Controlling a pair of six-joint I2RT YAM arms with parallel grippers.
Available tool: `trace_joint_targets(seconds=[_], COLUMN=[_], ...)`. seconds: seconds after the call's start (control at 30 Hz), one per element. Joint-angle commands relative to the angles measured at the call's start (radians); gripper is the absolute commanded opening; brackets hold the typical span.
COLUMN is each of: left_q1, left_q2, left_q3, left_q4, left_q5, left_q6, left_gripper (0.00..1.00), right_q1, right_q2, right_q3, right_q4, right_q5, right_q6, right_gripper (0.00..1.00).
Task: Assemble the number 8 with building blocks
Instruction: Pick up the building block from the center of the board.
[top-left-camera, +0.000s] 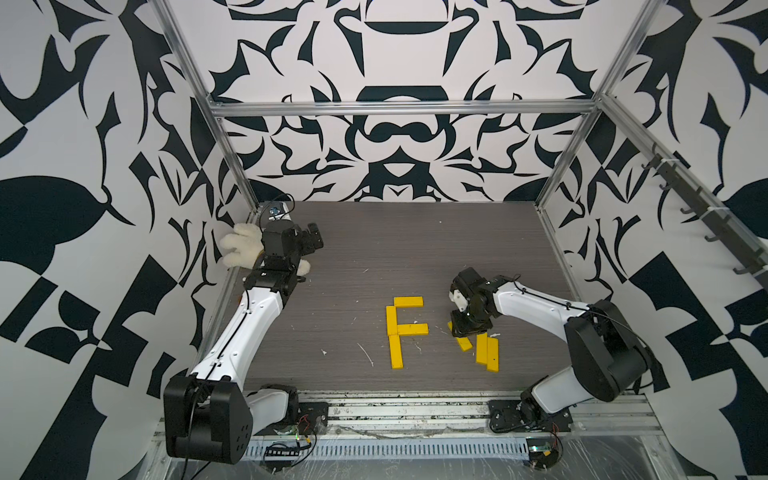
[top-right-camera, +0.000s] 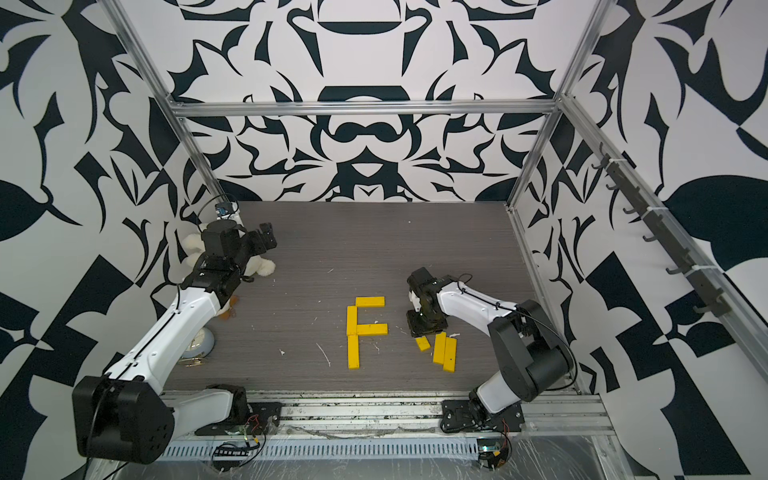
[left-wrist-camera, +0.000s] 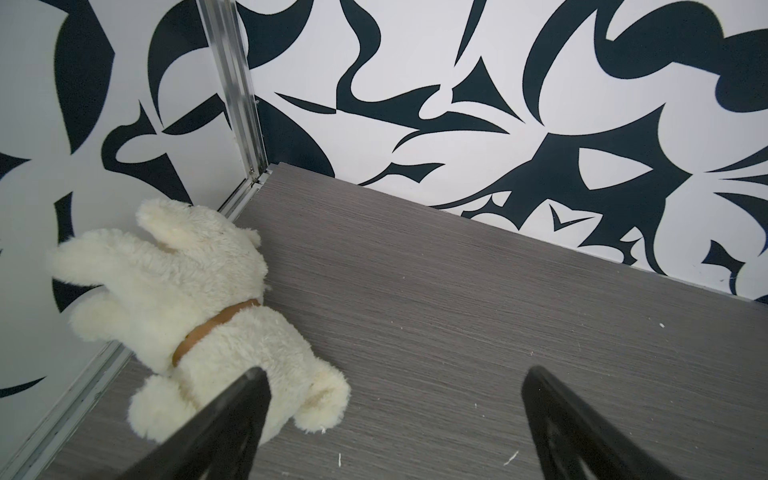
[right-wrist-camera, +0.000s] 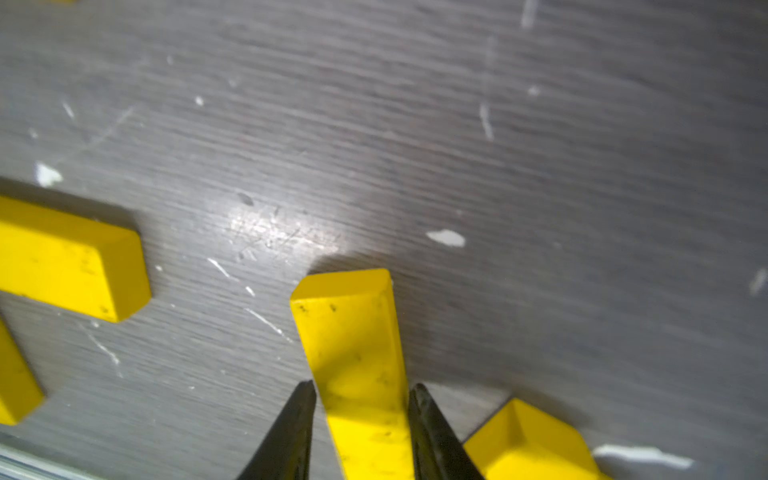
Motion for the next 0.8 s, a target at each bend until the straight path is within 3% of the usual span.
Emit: trace_joint_targets(seconds=[0.0, 0.23, 0.37, 0.57, 0.77], left_q1=[-0.003, -0.003, -0.003, -0.003, -0.002], left_q2=[-0.001, 0.020, 0.030, 0.042, 0.056], left_q3=[0.006, 0.010, 0.007, 0.004, -0.001], left_q4=[-0.006, 0.002, 0.011, 0.031, 0.046], left_q5=[-0.014, -0.009, 0.002, 0.005, -0.001], left_q6=[0.020, 0.025, 0.021, 0.022, 0.027], left_gripper=[0.99, 0.99, 0.99, 0.99, 0.99], right_q1=[-0.010, -0.013, -0.013, -0.014, -0.012], right_q2=[0.005, -0.004, -0.042, -0.005, 0.070], right_q3=[0.023, 0.026, 0.054, 0.178, 0.165], right_q4=[-0.019, -0.052, -0.064, -0.034, 0.065], right_q5=[-0.018, -0.010, 0.042, 0.095, 0.065], right_q6=[-0.005, 0.009, 0.033, 0.181, 0.279], right_gripper=[0.28, 0.26, 0.20, 0.13, 0.10])
